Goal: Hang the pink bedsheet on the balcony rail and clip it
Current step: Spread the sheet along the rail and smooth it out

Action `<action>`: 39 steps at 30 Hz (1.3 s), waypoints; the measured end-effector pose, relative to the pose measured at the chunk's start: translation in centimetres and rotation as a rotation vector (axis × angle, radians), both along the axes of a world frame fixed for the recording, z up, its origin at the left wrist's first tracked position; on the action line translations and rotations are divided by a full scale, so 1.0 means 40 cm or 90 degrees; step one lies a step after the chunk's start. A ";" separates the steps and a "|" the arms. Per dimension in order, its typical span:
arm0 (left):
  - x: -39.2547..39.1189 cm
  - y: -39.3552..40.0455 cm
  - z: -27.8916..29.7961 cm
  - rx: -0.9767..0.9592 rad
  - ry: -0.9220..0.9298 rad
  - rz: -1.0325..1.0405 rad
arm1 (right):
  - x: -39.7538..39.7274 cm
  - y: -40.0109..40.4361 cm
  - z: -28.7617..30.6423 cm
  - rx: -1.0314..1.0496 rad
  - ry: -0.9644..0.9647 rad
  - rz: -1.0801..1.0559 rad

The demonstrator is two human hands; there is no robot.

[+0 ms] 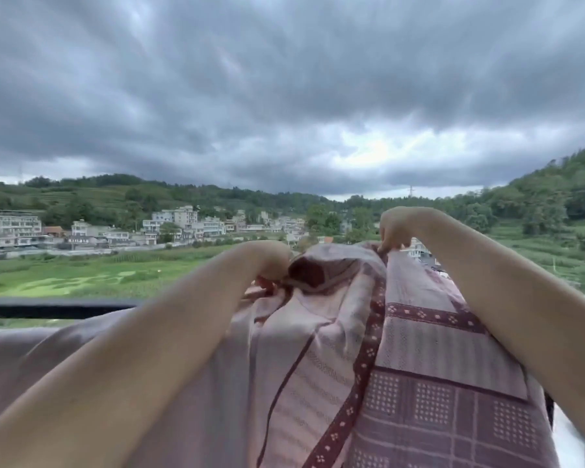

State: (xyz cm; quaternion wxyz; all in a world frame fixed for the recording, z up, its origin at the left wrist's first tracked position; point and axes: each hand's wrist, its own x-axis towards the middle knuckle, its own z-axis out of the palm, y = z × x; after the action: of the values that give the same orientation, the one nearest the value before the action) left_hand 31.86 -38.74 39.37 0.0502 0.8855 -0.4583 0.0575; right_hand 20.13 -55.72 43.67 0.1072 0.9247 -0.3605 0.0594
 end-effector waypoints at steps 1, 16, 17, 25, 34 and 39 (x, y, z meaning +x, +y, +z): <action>0.001 0.011 -0.011 0.100 0.063 -0.007 | -0.011 0.012 -0.019 0.071 0.085 0.026; -0.185 0.173 -0.085 -0.133 -0.095 -0.520 | -0.341 0.288 -0.312 -0.201 -0.323 0.287; -0.183 0.178 -0.102 -0.170 -0.125 -0.516 | -0.337 0.283 -0.322 -0.216 -0.372 0.294; -0.209 0.203 -0.148 -0.340 -0.201 -0.425 | -0.341 0.297 -0.257 -0.220 -0.279 0.284; -0.279 0.113 -0.097 -0.417 -0.172 -0.287 | -0.390 0.097 -0.076 -0.026 -0.441 -0.172; -0.320 0.016 -0.032 -0.550 -0.137 -0.198 | -0.291 -0.024 -0.013 -0.045 -0.473 -0.121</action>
State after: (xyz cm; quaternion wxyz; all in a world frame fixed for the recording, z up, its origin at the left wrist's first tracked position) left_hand 19.06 -38.10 38.08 0.3746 0.6933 -0.5222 0.3260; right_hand 8.48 -56.69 43.13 0.0062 0.7985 -0.4564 0.3924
